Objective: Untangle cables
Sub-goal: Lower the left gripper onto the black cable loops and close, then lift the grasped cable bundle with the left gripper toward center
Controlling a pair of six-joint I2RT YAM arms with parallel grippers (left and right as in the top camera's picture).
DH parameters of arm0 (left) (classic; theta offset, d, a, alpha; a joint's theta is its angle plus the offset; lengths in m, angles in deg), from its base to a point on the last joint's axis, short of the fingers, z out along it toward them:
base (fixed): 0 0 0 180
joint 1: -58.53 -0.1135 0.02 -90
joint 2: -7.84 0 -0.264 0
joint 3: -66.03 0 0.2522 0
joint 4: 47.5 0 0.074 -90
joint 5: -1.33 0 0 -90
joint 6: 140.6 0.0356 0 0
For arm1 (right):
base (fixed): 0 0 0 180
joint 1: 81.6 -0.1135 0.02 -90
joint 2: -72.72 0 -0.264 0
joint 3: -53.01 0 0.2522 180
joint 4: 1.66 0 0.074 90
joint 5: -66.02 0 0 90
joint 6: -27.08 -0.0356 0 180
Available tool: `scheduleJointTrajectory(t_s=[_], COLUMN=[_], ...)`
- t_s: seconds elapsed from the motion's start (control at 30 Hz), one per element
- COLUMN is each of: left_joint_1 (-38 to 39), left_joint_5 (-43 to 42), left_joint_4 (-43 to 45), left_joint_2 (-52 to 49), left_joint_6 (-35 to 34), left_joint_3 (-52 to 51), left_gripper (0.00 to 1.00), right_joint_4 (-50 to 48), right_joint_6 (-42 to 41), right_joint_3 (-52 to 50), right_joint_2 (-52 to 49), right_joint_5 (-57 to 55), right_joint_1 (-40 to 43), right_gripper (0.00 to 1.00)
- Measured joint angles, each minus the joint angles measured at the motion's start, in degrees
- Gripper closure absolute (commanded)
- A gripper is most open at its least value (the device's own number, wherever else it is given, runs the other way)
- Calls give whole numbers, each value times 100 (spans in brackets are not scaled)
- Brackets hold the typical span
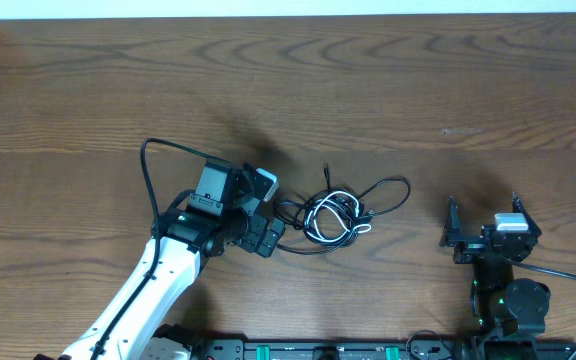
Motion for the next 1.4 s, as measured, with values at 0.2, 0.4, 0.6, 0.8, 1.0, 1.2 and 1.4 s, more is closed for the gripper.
scheduleJointTrajectory(t_s=[0.2,0.4,0.6,0.8,1.0,1.2,1.4], left_joint_1=[0,0,0,26,334,640,778], left_joint_5=[11,11,13,11,11,-153,-232], left_joint_4=[-7,-87,-122,-31,378,909,1128], left_joint_2=[0,0,-155,-828,-970,-962,-962], left_joint_6=[0,0,0,-2,-15,-63,-114], left_joint_3=[0,0,0,0,2,2,4], left_gripper=[1,1,1,1,1,1,1], right_joint_4=[-2,0,0,0,-2,0,0], right_joint_6=[0,0,0,0,0,0,0], right_joint_3=[0,0,0,0,0,0,0], right_joint_2=[0,0,0,0,0,0,0], right_joint_5=[0,0,0,0,0,0,0], right_joint_1=[0,0,0,0,0,0,0], right_gripper=[1,1,1,1,1,1,1])
